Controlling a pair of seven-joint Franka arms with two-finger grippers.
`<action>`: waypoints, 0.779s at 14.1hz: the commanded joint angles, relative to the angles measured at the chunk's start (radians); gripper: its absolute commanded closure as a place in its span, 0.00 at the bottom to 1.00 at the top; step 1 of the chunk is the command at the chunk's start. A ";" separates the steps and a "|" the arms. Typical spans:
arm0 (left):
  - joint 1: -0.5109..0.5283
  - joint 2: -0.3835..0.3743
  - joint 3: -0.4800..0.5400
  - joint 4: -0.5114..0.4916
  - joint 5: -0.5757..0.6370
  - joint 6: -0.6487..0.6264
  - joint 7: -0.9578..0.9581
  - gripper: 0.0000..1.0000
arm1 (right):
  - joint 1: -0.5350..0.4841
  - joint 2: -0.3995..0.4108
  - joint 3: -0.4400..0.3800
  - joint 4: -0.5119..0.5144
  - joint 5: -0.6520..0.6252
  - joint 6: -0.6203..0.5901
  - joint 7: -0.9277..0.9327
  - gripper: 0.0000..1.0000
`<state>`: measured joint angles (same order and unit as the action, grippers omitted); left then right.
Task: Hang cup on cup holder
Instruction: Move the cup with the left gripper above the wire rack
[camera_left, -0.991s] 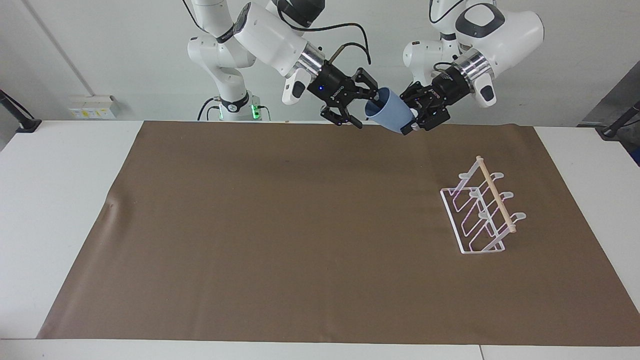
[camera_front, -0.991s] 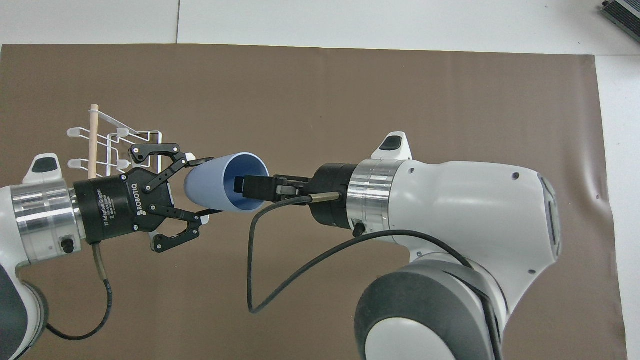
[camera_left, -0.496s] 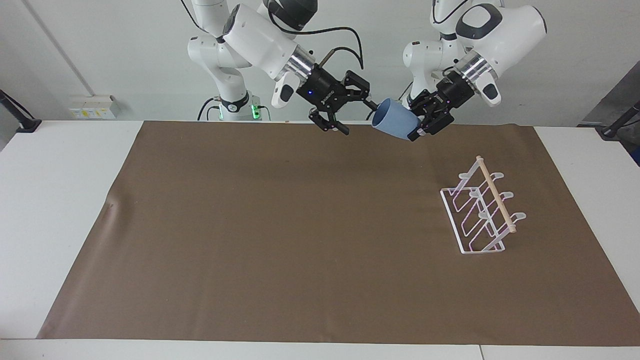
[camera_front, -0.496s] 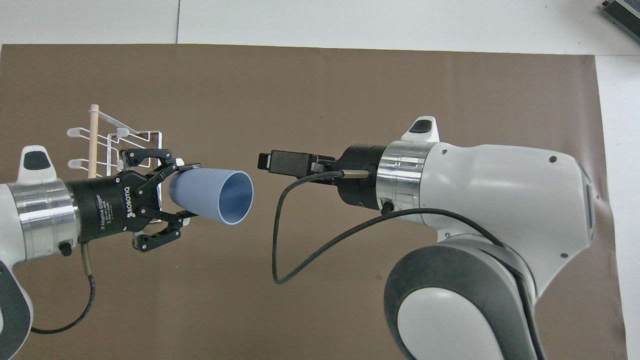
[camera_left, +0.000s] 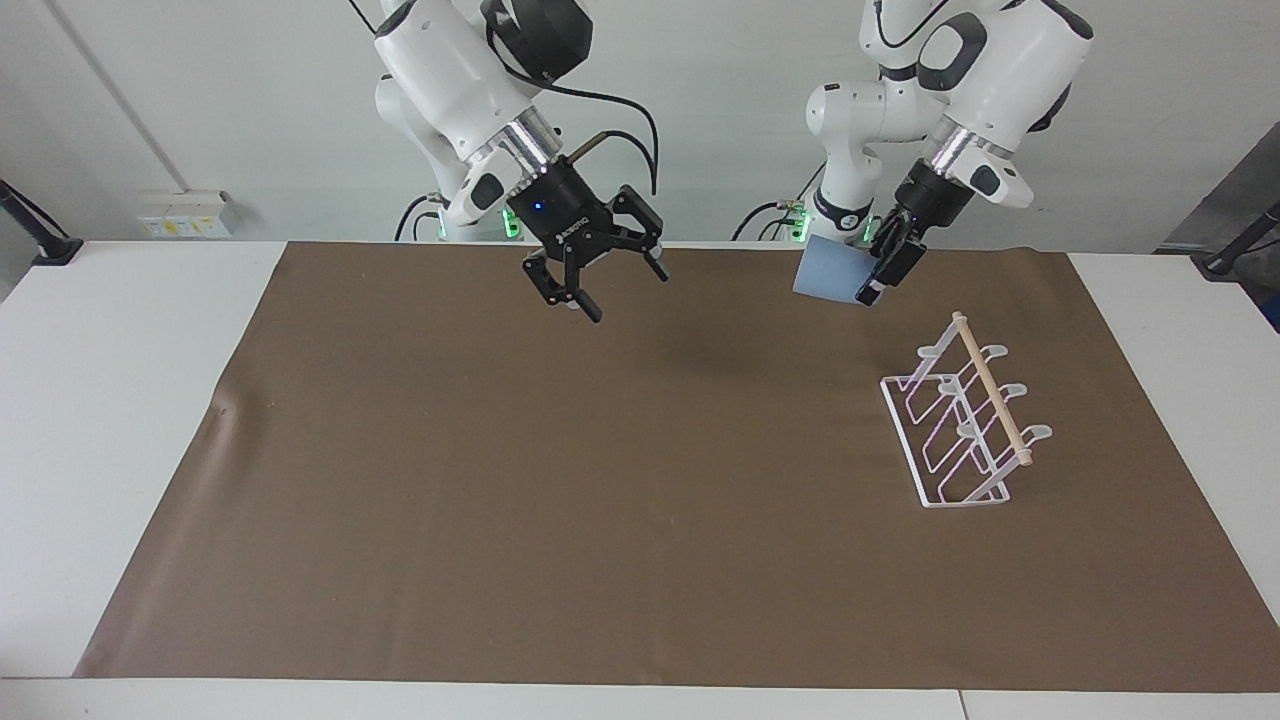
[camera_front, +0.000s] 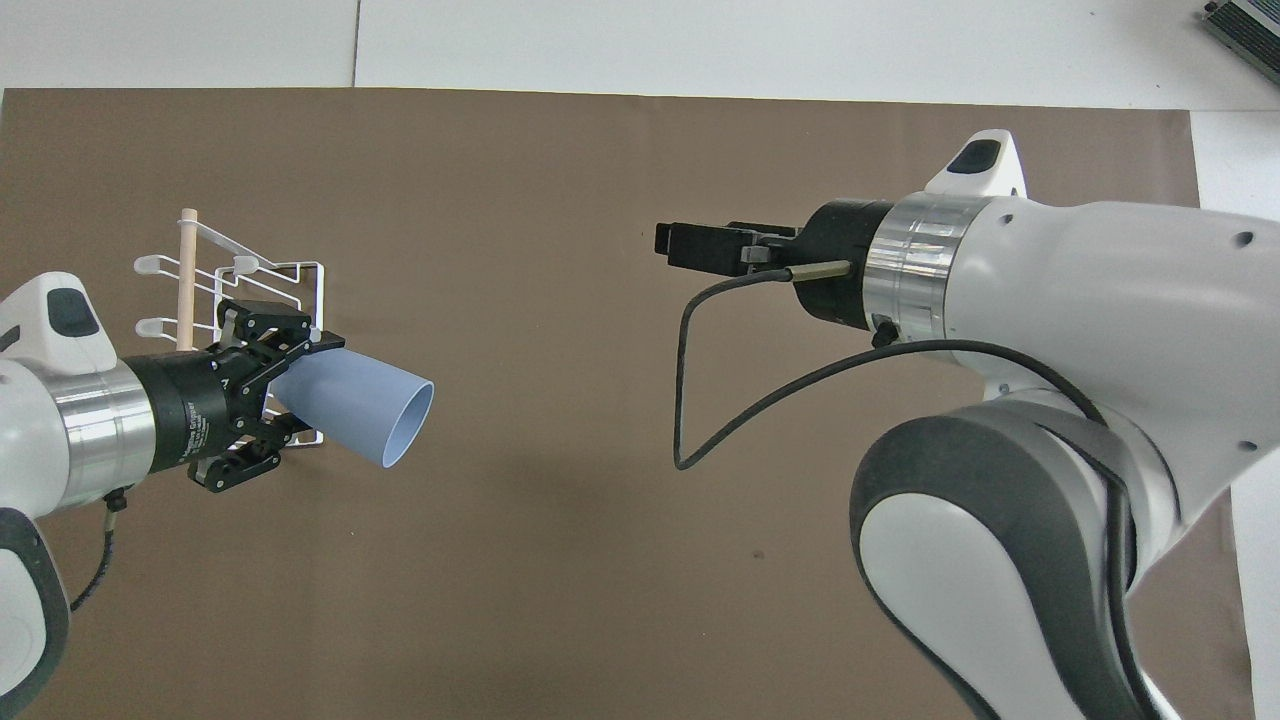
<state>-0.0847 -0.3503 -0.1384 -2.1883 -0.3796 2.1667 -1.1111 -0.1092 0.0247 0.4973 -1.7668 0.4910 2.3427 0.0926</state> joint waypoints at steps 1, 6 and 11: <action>-0.003 0.036 -0.015 0.038 0.172 0.065 0.072 1.00 | 0.005 0.014 -0.063 0.024 -0.161 -0.060 -0.034 0.00; 0.034 0.062 -0.010 0.039 0.321 0.175 0.401 1.00 | 0.016 0.015 -0.210 0.061 -0.213 -0.236 -0.184 0.00; 0.056 0.131 -0.010 0.163 0.393 0.136 0.516 1.00 | 0.019 0.015 -0.302 0.151 -0.371 -0.517 -0.197 0.00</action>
<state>-0.0338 -0.2621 -0.1434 -2.1059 -0.0157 2.3571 -0.6489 -0.1001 0.0264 0.2256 -1.6642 0.1632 1.9176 -0.0930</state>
